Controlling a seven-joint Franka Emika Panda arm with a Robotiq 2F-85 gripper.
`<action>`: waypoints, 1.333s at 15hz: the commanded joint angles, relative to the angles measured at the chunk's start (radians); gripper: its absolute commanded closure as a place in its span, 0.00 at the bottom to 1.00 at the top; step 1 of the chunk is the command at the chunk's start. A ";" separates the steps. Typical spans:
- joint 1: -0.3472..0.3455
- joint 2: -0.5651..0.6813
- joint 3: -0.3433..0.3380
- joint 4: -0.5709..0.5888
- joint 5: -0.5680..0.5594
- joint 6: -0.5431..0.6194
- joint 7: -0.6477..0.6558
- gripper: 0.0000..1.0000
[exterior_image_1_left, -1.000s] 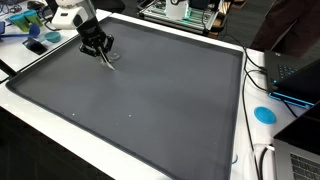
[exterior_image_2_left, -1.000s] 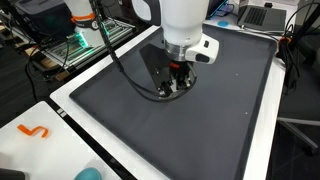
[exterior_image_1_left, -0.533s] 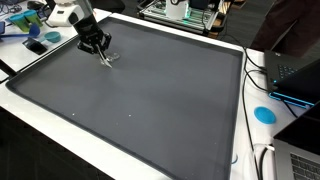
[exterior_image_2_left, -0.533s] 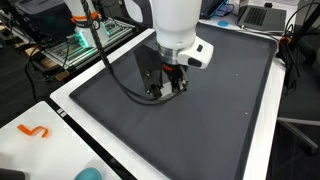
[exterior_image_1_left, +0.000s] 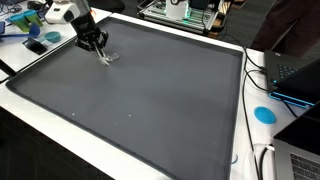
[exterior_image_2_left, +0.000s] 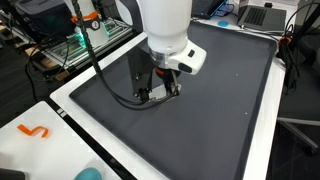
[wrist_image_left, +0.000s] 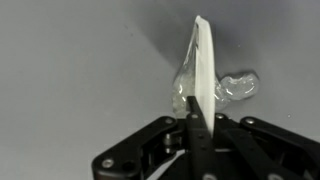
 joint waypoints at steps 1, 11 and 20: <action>-0.019 0.074 -0.052 -0.049 -0.054 0.111 0.031 0.99; -0.053 0.059 -0.044 -0.111 -0.013 0.290 0.100 0.99; -0.053 -0.026 -0.049 -0.104 -0.052 0.145 0.097 0.99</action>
